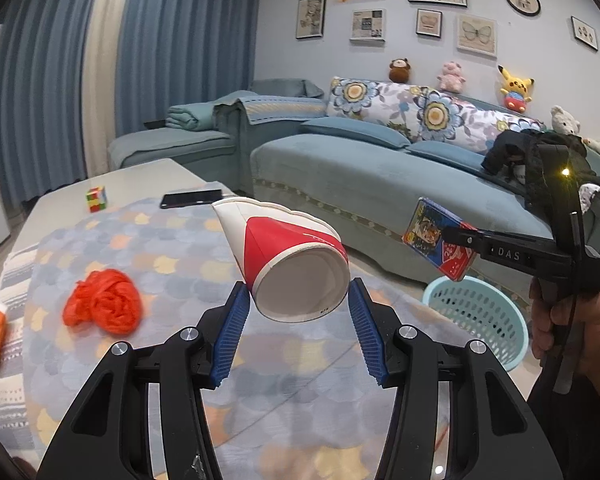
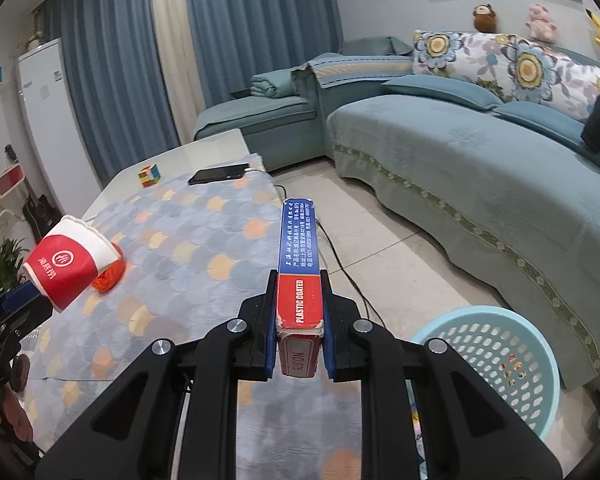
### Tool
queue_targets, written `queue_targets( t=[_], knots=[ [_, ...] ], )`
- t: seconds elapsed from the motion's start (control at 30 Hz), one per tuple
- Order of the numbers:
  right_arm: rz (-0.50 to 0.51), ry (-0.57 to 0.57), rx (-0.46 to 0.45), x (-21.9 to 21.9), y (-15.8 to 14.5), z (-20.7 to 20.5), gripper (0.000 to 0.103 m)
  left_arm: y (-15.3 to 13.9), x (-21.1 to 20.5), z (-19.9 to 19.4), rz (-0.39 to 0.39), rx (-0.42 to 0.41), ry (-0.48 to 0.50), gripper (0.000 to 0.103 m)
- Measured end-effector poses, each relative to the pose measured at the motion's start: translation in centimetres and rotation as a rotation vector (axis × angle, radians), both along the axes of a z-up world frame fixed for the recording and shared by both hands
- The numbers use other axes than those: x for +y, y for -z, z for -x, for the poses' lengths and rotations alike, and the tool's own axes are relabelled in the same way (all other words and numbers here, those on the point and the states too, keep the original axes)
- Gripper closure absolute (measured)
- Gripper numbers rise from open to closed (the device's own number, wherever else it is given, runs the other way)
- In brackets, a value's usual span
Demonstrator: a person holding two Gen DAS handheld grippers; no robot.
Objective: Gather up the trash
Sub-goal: 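Carry cup and box over the blue basket and open both tools to drop them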
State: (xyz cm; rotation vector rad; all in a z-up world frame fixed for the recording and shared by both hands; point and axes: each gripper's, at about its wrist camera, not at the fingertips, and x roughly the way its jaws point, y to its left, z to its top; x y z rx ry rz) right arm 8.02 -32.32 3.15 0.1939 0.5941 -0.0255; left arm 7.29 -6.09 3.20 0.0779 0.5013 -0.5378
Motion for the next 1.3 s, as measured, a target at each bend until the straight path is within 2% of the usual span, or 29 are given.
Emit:
queue_targets(
  t=[0.33, 0.73, 1.07, 1.3],
  knots=[
    [-0.008, 0.074, -0.015, -4.2, 0.0, 1.6, 0.088, 1.3, -4.2, 0.5, -0.014, 0.027, 0.078, 0.054],
    [-0.006, 0.162, -0.021, -8.6, 0.0, 3.3, 0.088, 0.7, -11.2, 0.7, 0.073, 0.049, 0.163, 0.054],
    [-0.033, 0.244, 0.014, -13.1, 1.1, 4.3, 0.088, 0.6, -15.7, 0.3, 0.071, 0.079, 0.222, 0.054],
    [-0.067, 0.308, 0.030, -16.0, 1.8, 5.1, 0.088, 1.7, -18.7, 0.3, 0.045, 0.109, 0.268, 0.054]
  ],
)
